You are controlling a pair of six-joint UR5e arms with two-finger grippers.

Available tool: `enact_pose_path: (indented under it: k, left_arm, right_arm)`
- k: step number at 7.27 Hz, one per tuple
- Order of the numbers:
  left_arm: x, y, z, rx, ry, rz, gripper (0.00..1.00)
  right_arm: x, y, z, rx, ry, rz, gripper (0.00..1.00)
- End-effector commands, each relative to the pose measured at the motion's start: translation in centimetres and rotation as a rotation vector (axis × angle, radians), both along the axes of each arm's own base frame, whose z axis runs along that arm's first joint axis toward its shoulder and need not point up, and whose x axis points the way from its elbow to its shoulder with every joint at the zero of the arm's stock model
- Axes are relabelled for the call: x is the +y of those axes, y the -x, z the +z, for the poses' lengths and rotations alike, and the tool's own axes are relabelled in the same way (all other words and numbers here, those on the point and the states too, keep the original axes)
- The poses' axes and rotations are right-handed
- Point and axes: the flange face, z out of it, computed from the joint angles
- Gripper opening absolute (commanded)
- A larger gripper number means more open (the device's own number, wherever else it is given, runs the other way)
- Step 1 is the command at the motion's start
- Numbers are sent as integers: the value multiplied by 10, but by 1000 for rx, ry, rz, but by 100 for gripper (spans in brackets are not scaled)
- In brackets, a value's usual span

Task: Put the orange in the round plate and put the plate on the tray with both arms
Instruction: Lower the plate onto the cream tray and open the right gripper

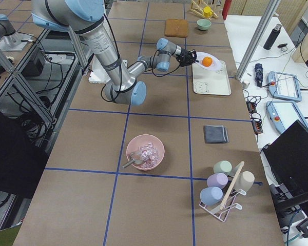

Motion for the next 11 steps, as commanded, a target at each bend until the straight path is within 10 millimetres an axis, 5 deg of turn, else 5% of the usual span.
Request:
enact_pose_path:
  k: [1,4,5,6,8,10,11]
  left_arm:
    - [0,0,2,0,6,-1,99]
    - [0,0,3,2,8,-1,99]
    - [0,0,3,2,8,-1,99]
    - [0,0,3,2,8,-1,99]
    - [-1,0,2,2,6,-1,99]
    - [-1,0,3,2,6,-1,99]
    - [-1,-1,3,2,6,0,99]
  right_arm:
    - [-30,46,18,84,69,-1,0]
    - [-38,44,30,103,89,-17,1]
    - [-39,41,26,106,82,-28,60]
    - [-32,31,23,120,49,-53,100]
    - [-2,-12,47,198,-51,-161,100]
    - [3,-21,57,295,-112,-277,100]
    - [0,-45,64,370,-141,-383,100]
